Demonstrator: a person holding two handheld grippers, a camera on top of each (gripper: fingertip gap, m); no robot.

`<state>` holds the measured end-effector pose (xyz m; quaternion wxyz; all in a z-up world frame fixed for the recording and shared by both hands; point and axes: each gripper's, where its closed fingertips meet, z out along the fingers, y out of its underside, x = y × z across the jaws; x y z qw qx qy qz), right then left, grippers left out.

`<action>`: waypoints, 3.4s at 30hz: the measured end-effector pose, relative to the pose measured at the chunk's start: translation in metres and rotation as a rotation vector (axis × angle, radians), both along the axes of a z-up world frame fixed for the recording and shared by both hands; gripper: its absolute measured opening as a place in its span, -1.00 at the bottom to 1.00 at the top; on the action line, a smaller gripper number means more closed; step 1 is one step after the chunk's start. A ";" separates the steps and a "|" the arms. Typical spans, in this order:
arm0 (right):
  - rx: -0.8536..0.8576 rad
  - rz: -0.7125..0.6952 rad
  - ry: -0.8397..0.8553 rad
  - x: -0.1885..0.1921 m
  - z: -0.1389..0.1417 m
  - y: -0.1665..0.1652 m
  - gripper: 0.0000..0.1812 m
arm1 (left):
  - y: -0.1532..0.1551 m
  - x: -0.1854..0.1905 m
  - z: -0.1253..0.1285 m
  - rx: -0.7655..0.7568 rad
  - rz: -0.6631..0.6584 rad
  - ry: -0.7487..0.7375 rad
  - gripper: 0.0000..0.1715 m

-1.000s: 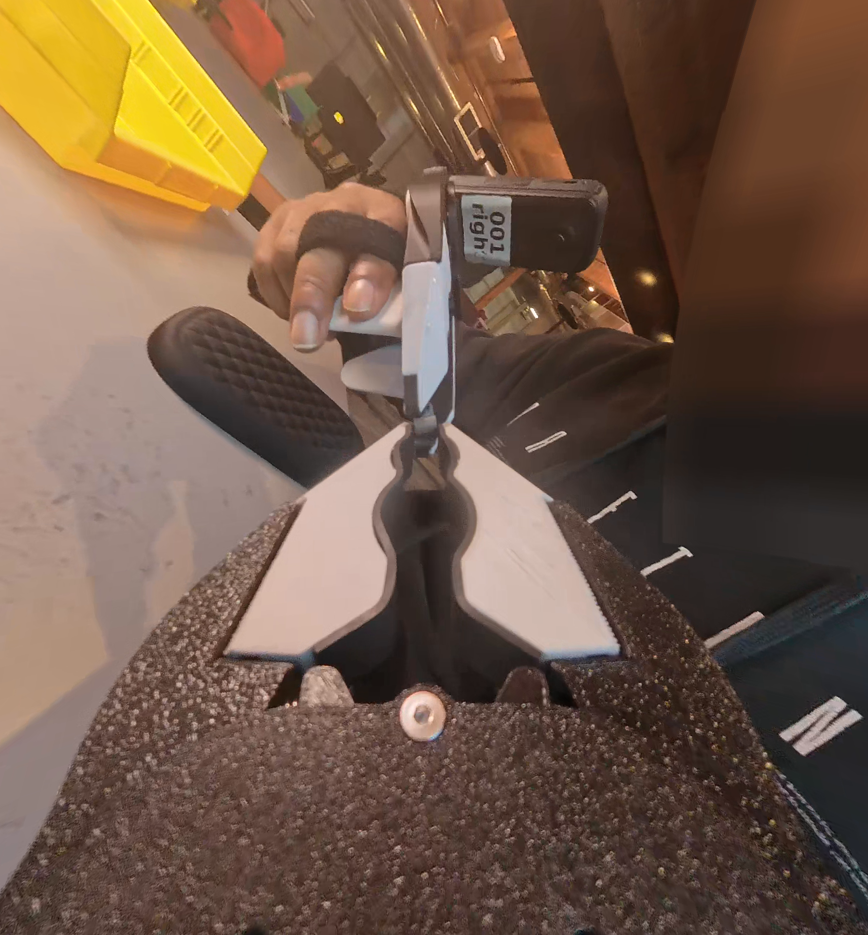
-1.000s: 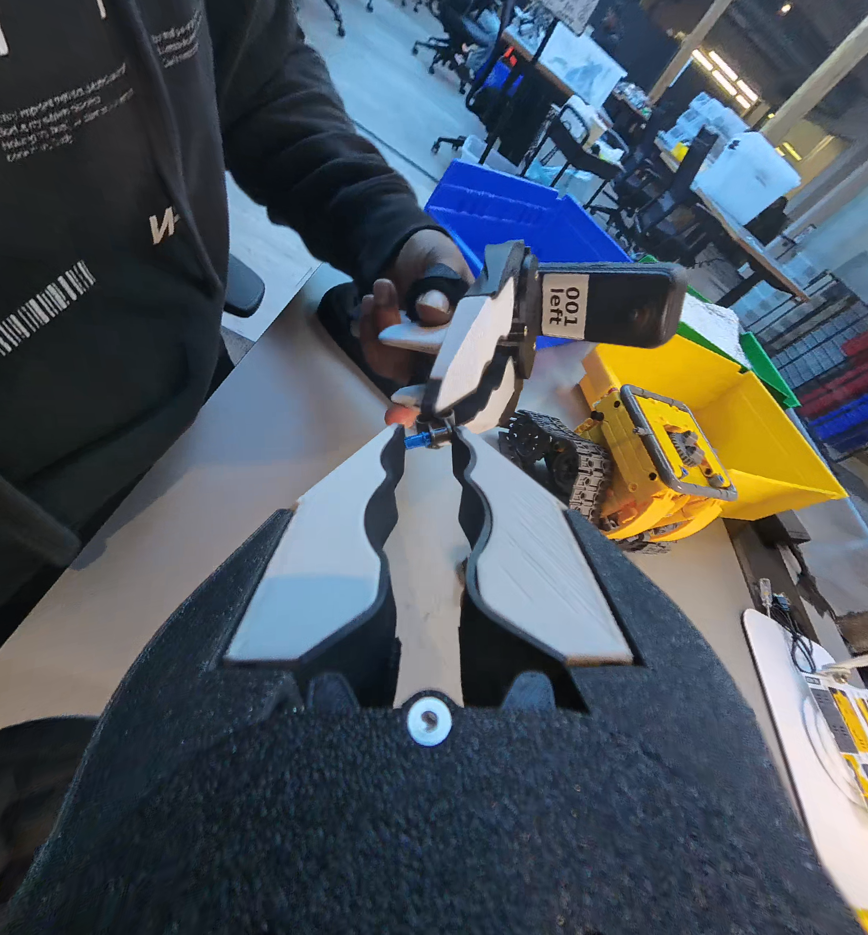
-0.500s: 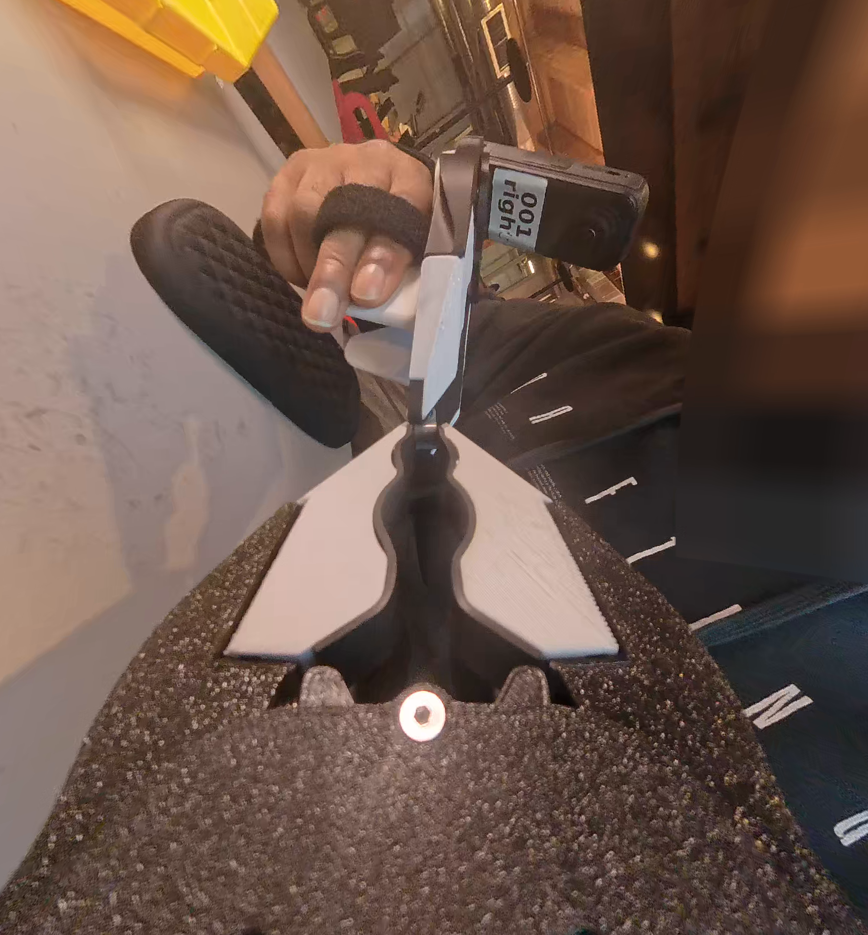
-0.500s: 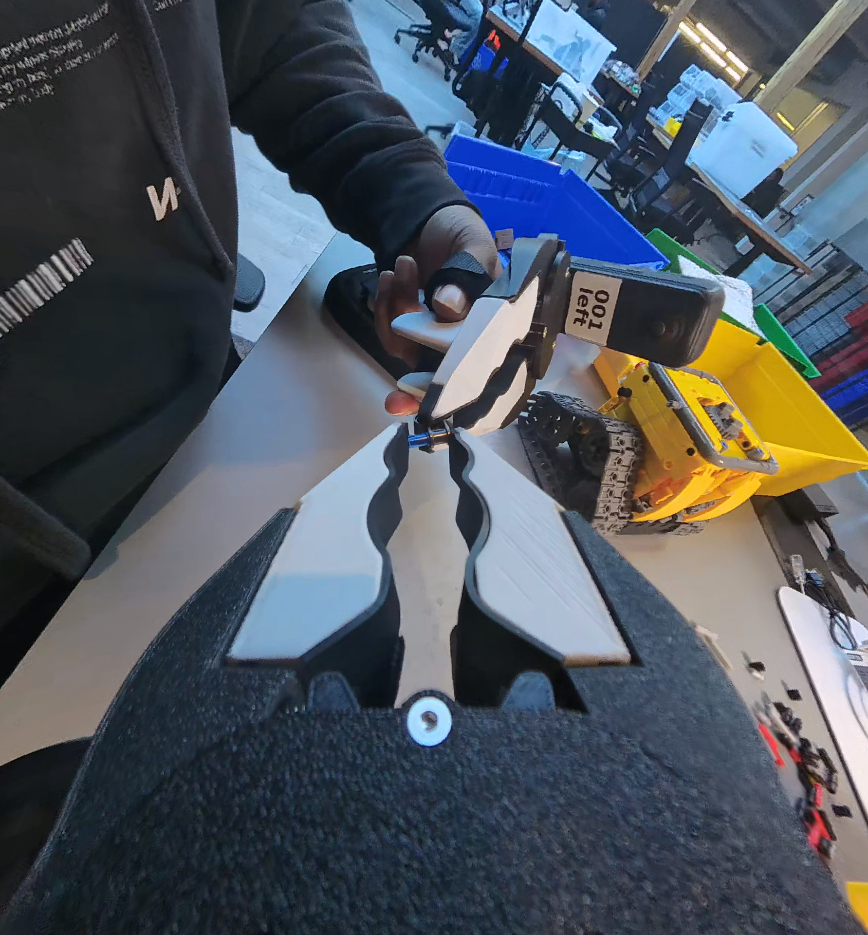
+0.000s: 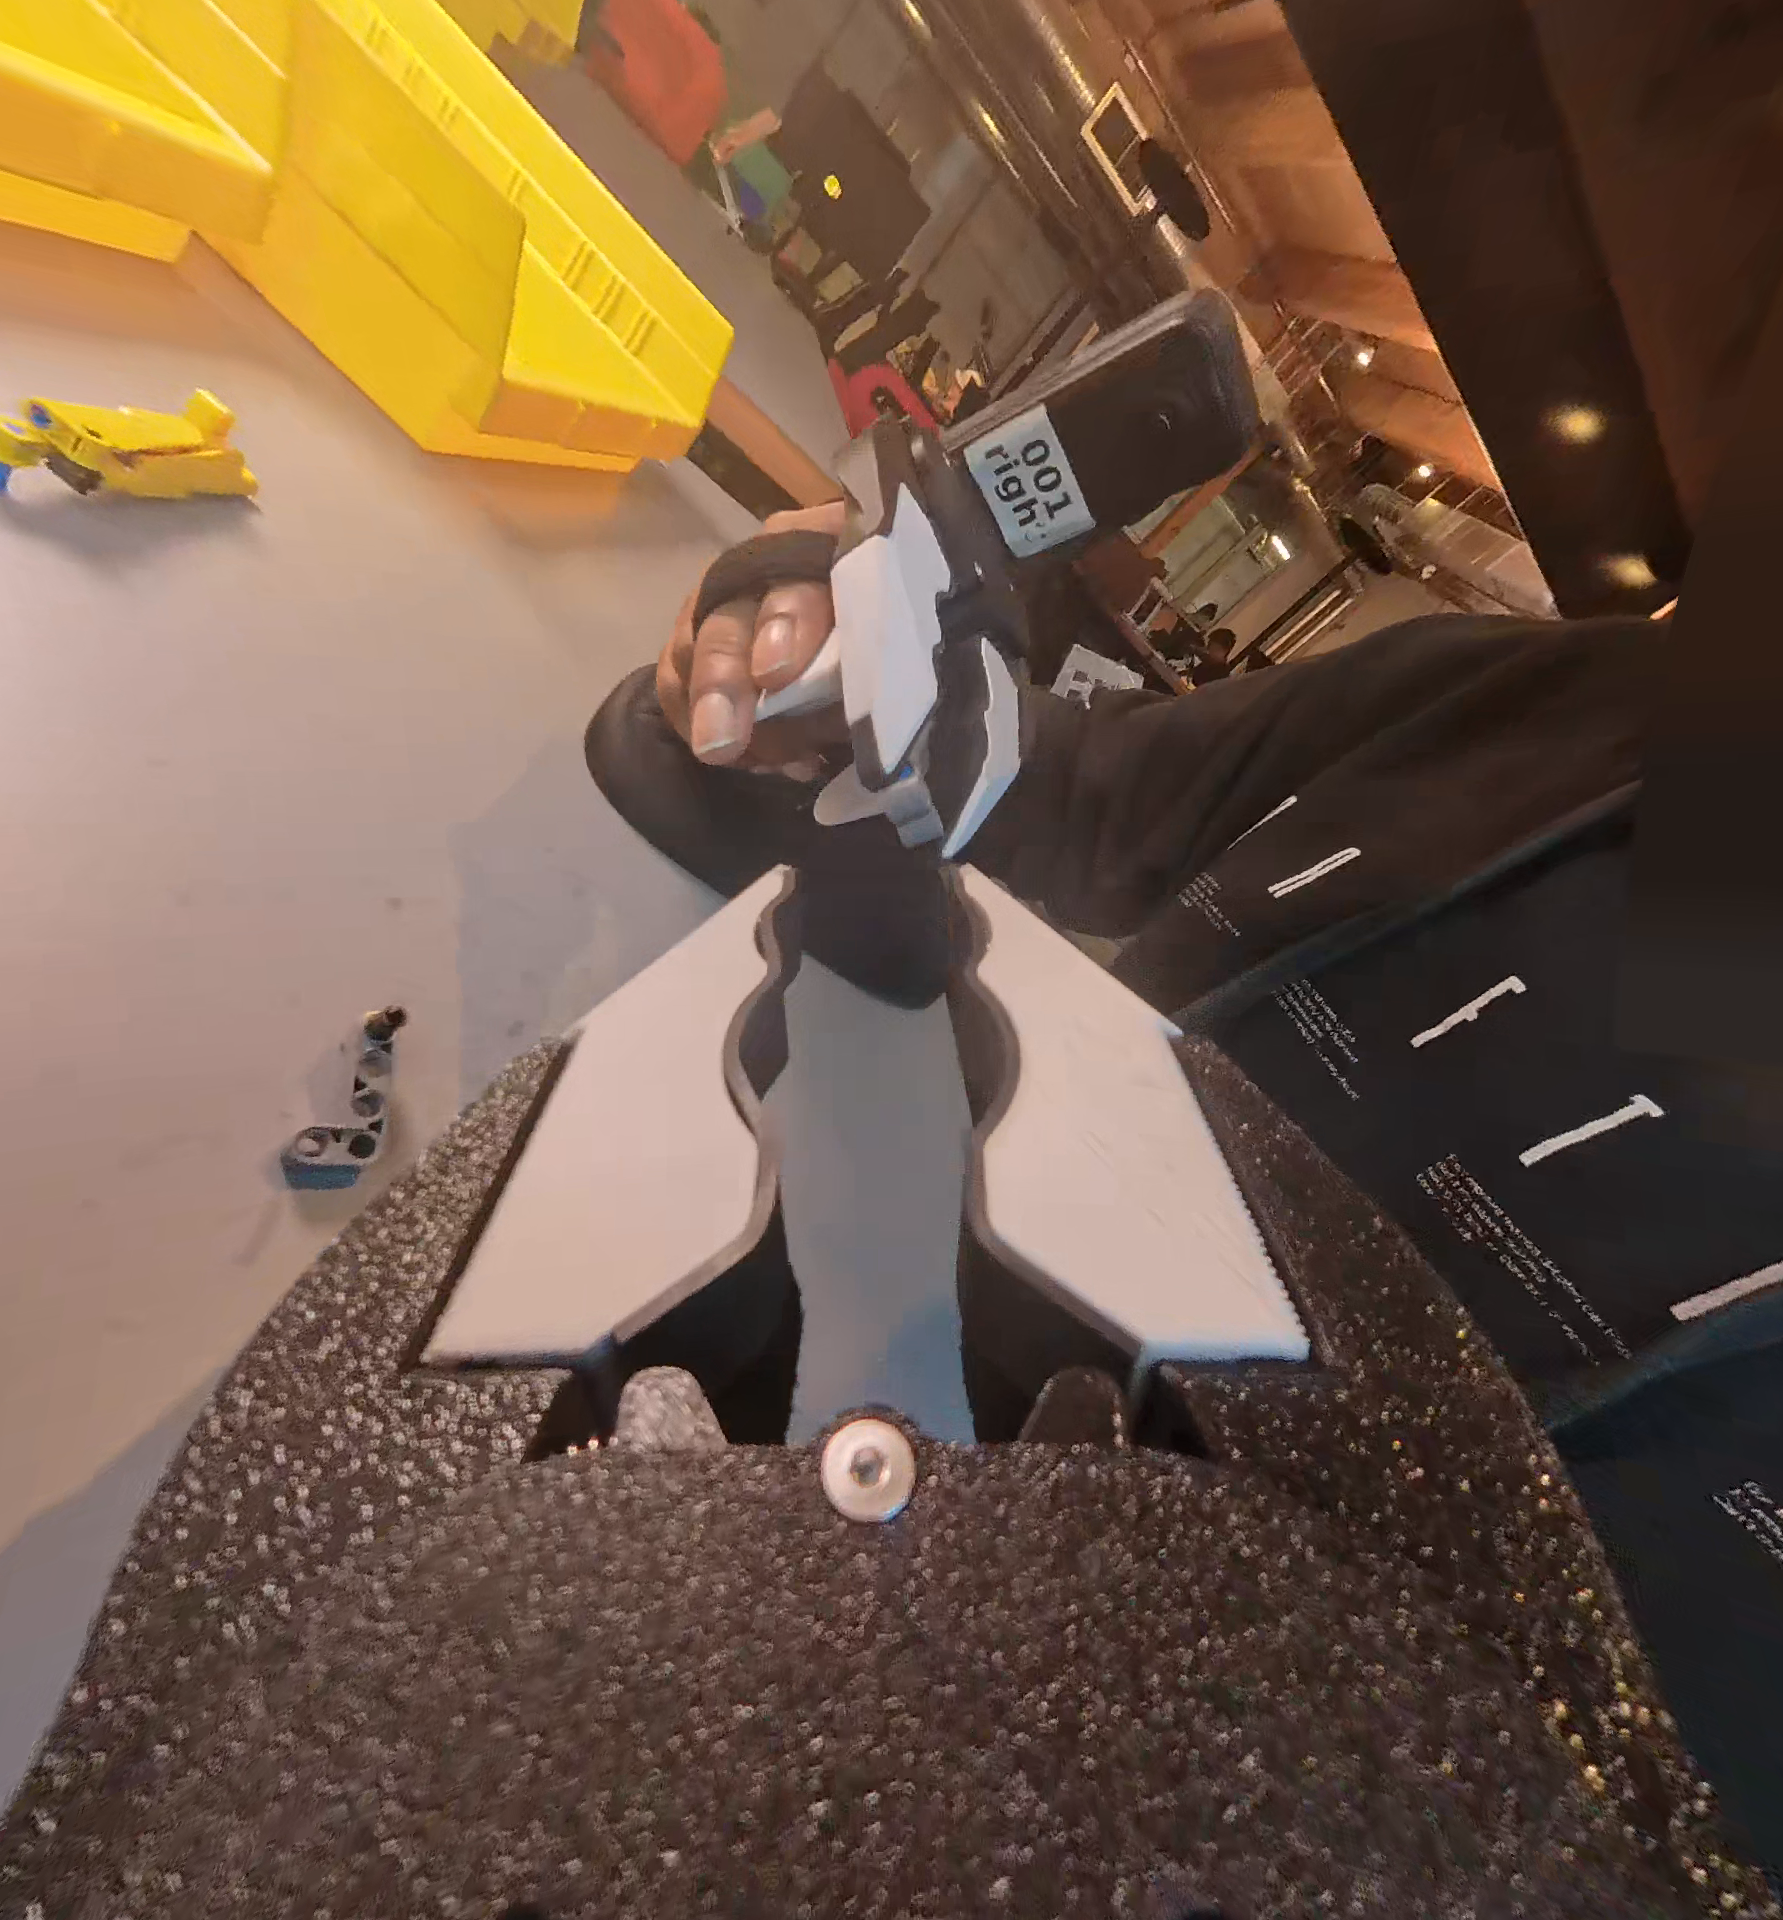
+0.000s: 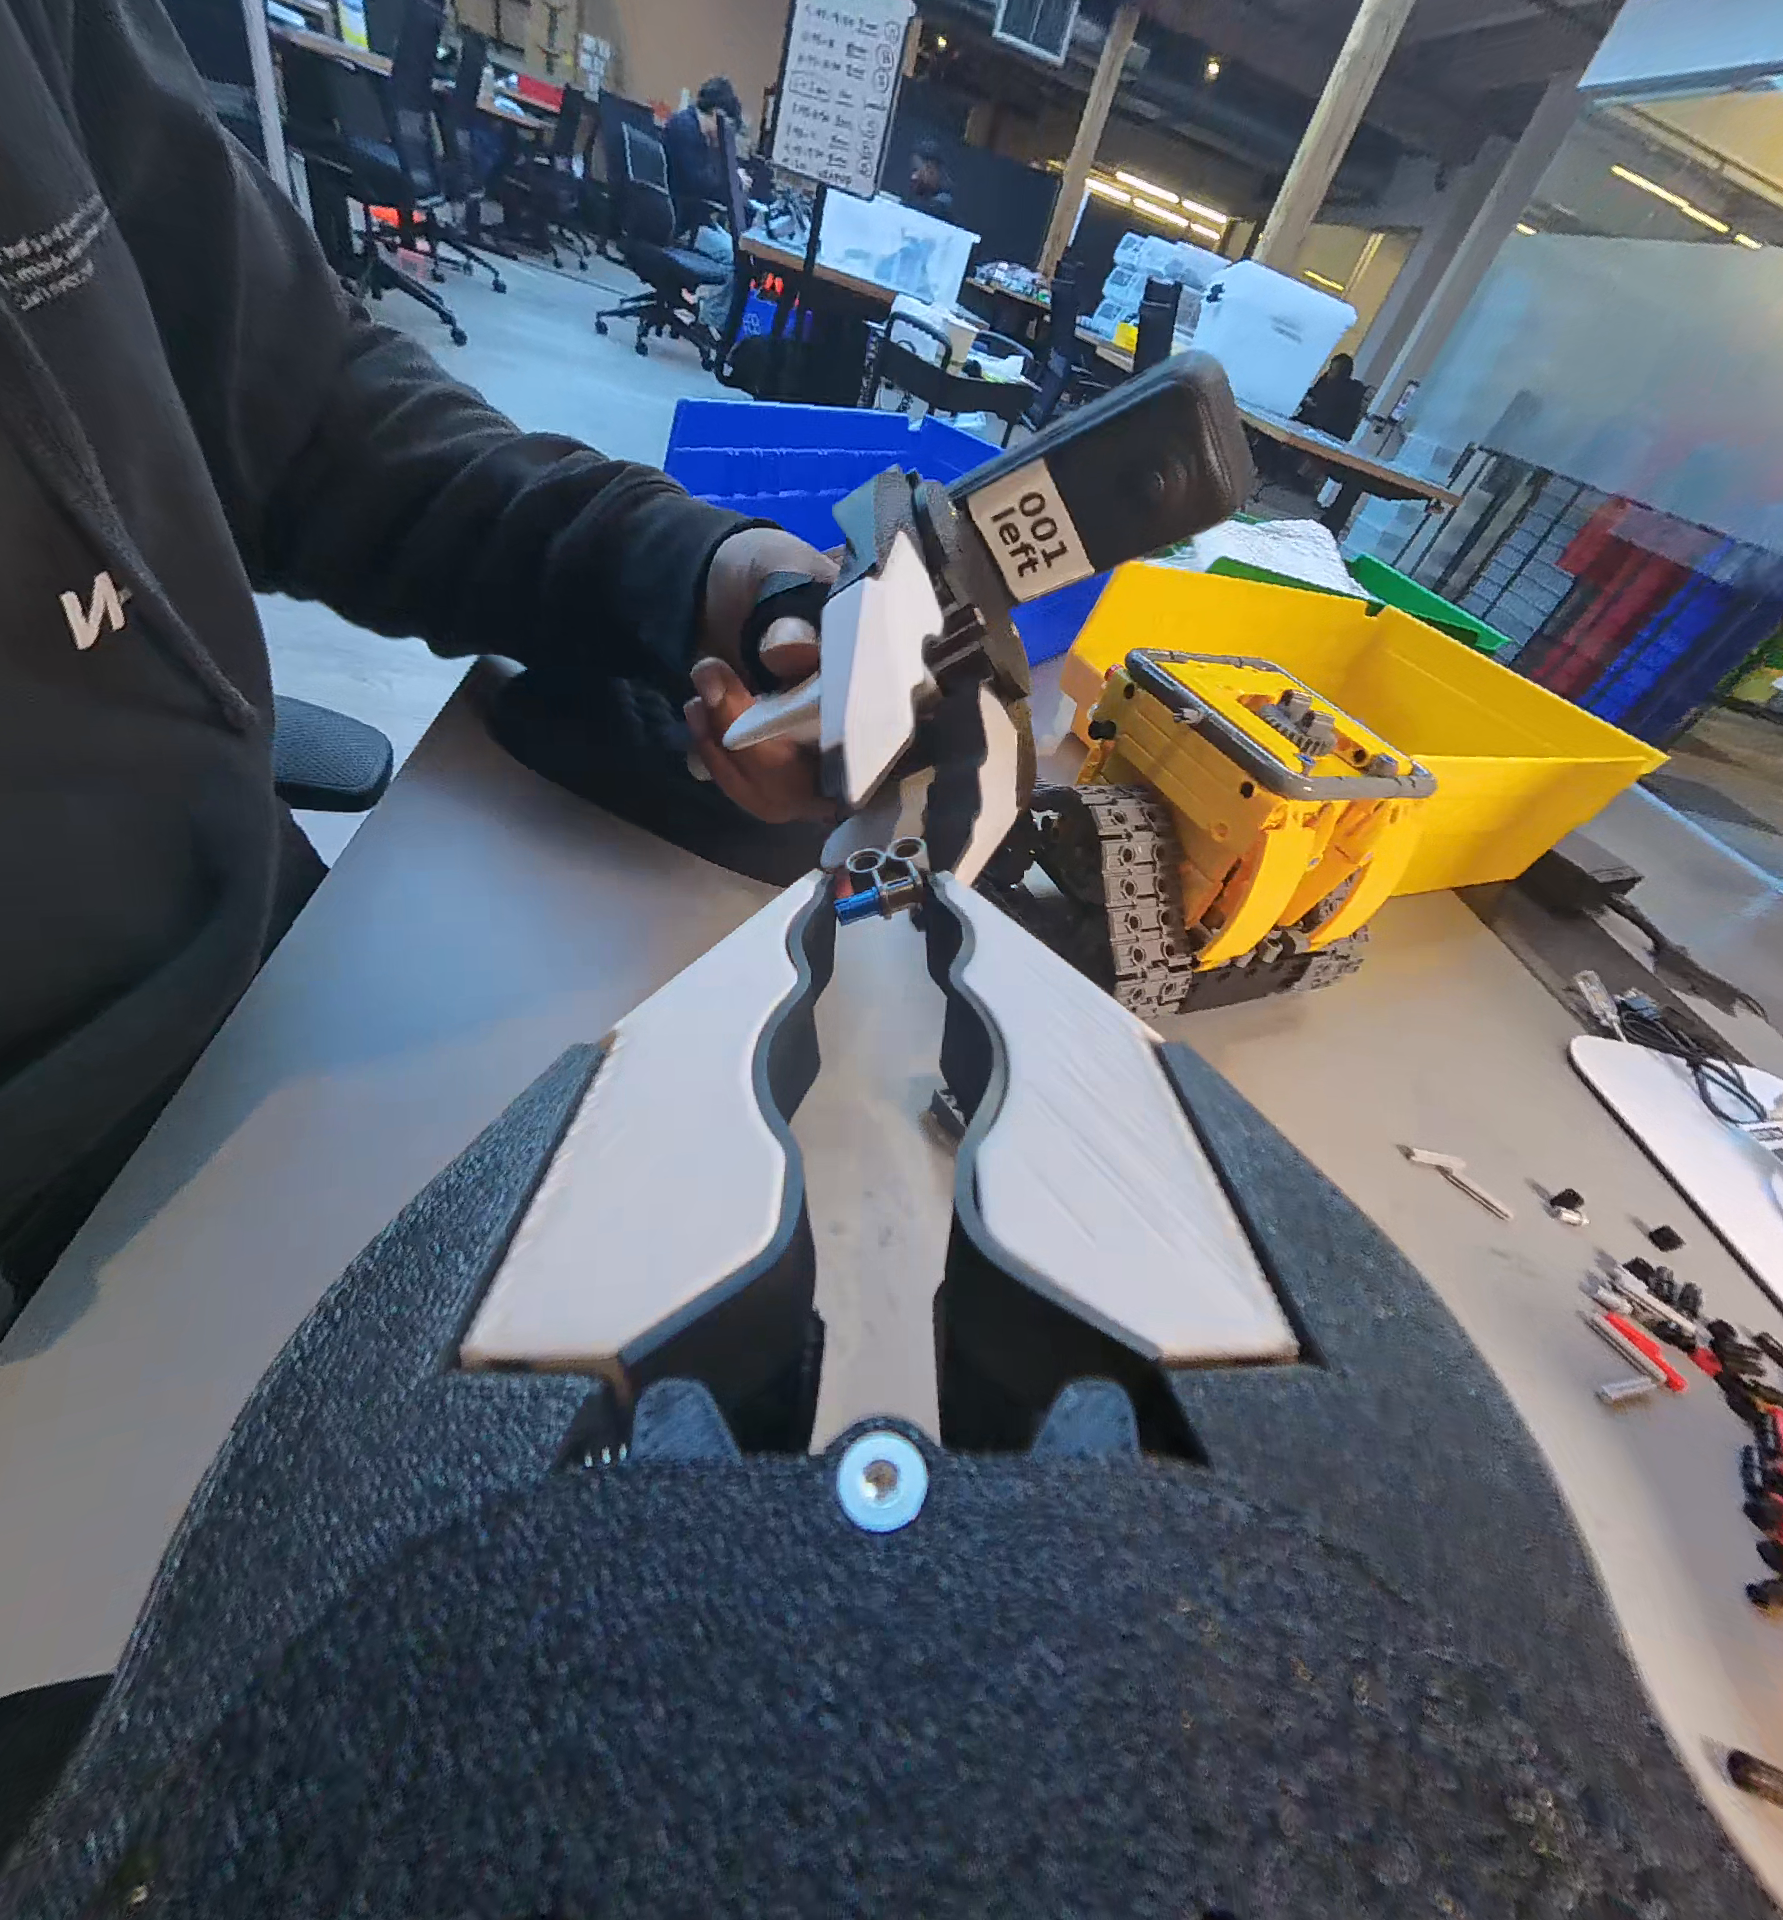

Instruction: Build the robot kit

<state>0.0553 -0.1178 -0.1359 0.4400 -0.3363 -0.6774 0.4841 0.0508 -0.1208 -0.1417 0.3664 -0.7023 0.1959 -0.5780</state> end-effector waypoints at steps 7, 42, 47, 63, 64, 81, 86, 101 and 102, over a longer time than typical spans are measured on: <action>0.049 -0.005 -0.013 -0.012 -0.005 0.005 -0.81 | 0.010 0.013 0.004 0.001 -0.046 -0.056 -0.77; -0.002 0.074 -0.005 -0.037 -0.021 0.035 -0.82 | 0.042 -0.025 -0.014 0.127 0.169 0.149 -0.90; -0.030 0.097 -0.029 -0.036 -0.025 0.037 -0.82 | 0.044 -0.023 -0.019 0.111 0.174 0.161 -0.90; 0.033 0.053 0.009 -0.032 -0.023 0.032 -0.81 | 0.041 -0.021 -0.014 0.192 0.202 0.210 -0.92; 0.033 0.049 0.012 -0.032 -0.023 0.032 -0.81 | 0.041 -0.021 -0.014 0.199 0.206 0.216 -0.91; 0.170 -0.115 -0.085 -0.039 -0.044 0.067 -0.81 | 0.040 -0.043 -0.048 0.390 0.148 0.708 -0.76; 0.141 -0.068 -0.157 -0.036 -0.055 0.063 -0.81 | 0.036 -0.042 -0.093 0.387 -0.001 1.008 -0.68; 0.131 -0.020 -0.226 -0.035 -0.065 0.055 -0.81 | 0.037 -0.043 -0.109 0.365 0.014 1.019 -0.83; 0.134 -0.019 -0.230 -0.036 -0.066 0.055 -0.81 | 0.036 -0.044 -0.109 0.362 0.014 1.015 -0.83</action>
